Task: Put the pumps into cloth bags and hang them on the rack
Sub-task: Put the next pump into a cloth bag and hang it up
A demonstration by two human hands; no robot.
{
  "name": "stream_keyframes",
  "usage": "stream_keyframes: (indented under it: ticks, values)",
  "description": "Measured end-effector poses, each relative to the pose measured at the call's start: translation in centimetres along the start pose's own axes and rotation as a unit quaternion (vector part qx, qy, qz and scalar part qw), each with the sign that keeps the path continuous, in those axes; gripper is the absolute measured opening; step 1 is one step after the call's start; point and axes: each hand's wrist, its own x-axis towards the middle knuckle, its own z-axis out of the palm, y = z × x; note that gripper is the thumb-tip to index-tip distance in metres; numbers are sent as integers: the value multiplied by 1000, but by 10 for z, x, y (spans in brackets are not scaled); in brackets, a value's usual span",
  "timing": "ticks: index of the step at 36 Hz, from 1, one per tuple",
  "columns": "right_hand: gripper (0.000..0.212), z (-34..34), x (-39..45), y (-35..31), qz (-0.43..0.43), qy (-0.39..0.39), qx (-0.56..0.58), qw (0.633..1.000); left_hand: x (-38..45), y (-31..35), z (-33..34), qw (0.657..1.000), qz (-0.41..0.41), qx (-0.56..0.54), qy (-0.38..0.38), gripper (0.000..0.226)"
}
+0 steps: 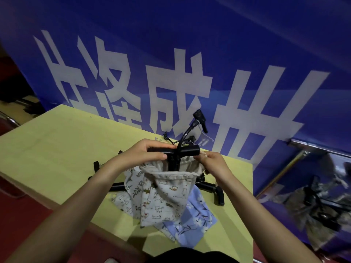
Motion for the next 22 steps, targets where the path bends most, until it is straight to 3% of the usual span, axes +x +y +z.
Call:
stream_keyframes:
  ticks: [4, 7, 10, 13, 17, 19, 22]
  values:
    - [25, -12, 0, 4, 59, 1, 138, 989, -2, -2, -5, 1000, 1, -10, 2, 38]
    - [26, -9, 2, 6, 135, -20, 267, 954, -2, -4, -6, 1000, 3, -11, -1, 37]
    - [22, -2, -3, 1, 146, -54, 301, 941, -1, -4, -6, 1000, 0, -6, 14, 30]
    - [27, 6, -7, -2, 118, -63, 256, 957, 0, -6, -7, 1000, -1, 2, 20, 28]
    - [54, 16, -12, -11, 37, -23, 161, 986, 3, -7, -4, 999, -37, 22, -15, 31]
    - [50, 19, -18, -17, -54, 3, 119, 991, 4, -11, -3, 997, -62, 40, -36, 26]
    - [31, 19, -22, -15, -141, -37, 95, 985, 2, -19, -2, 996, -74, 42, -33, 27]
